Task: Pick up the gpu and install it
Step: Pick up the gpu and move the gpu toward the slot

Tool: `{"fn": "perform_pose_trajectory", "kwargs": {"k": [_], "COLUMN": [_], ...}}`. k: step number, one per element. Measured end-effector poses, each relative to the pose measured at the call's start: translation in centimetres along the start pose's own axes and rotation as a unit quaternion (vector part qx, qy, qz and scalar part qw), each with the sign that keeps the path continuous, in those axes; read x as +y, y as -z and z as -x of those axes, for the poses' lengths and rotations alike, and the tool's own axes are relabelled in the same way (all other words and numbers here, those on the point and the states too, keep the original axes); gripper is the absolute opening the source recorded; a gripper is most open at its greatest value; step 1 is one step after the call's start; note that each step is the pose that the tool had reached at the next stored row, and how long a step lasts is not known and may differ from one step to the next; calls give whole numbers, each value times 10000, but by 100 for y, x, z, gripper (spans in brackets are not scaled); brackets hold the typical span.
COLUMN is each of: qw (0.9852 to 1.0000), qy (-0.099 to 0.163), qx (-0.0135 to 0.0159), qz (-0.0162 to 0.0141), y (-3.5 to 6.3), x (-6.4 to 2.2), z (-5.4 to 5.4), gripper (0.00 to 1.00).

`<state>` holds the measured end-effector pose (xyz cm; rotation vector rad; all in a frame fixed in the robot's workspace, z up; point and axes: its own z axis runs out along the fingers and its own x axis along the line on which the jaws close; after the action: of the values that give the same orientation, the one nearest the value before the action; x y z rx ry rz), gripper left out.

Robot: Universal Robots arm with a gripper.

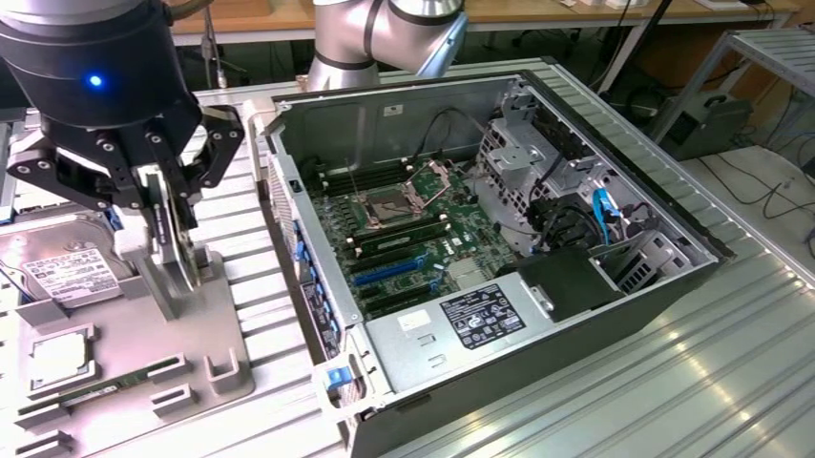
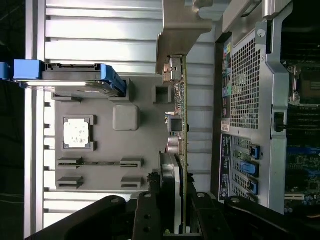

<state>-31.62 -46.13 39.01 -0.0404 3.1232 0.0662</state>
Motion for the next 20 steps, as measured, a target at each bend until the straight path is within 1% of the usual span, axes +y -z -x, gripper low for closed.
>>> {"fn": "perform_pose_trajectory", "kwargs": {"k": [2,6,20], "qw": [10000,10000,10000], "qy": [0,0,0], "qx": [0,1,0], "qz": [0,0,0], "y": [21,96,443], "x": [1,4,19], "z": [0,2,8], "gripper": [28,28,28]}}
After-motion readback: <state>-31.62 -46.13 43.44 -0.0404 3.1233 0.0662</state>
